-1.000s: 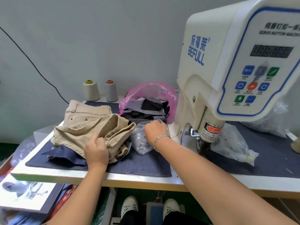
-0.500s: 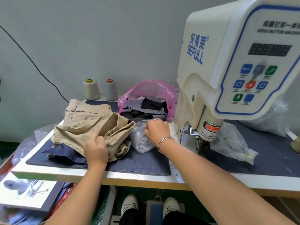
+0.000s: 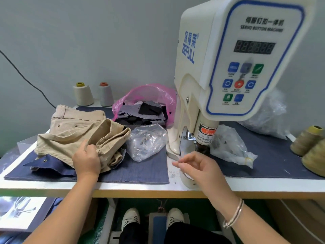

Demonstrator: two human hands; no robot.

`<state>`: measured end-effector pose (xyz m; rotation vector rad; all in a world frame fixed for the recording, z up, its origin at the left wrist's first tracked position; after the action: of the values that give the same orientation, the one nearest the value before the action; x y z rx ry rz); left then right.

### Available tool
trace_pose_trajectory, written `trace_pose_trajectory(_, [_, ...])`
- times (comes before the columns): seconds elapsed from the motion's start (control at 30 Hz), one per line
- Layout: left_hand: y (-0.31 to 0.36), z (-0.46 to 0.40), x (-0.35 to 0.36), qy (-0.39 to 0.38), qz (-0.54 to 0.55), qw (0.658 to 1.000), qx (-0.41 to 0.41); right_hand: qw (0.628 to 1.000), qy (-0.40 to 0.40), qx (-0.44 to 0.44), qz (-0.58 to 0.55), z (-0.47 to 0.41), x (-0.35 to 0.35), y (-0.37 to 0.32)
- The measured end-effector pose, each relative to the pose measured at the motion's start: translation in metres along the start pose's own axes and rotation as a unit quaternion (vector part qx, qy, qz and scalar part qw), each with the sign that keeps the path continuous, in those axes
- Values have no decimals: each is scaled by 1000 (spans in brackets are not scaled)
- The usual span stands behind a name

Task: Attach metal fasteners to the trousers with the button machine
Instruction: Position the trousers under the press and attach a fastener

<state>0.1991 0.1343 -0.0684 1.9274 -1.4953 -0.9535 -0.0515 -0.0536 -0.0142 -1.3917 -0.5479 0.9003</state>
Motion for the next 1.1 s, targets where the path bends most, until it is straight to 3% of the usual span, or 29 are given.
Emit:
trace_pose_trajectory(0.17, [-3,1,1,-2,-10,1000,3,993,74,52,-75,6,-38,24])
trace_pose_trajectory(0.37, [0,1,0,-2,-9,1000,2,995,101,7,-4,-10,-44,25])
trace_pose_trajectory(0.77, [-5,-2,2,-4,-1,1000,4,999,53,-7,-12,-26,-47,31])
trace_pose_trajectory(1.1, [-3,0,2,-13,-14,1000,7,975,105,-118,158,-20,-50,26])
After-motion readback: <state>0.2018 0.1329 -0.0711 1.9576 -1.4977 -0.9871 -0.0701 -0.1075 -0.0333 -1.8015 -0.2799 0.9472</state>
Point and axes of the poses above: each hand's wrist, its own z-axis away from the middle knuckle, its own x-axis out of the palm, y = z × x, the point moved 3 cm from there along -z, towards the middle knuckle, and after that the axes turned 15 degrees about x, right-handed, at the moved point
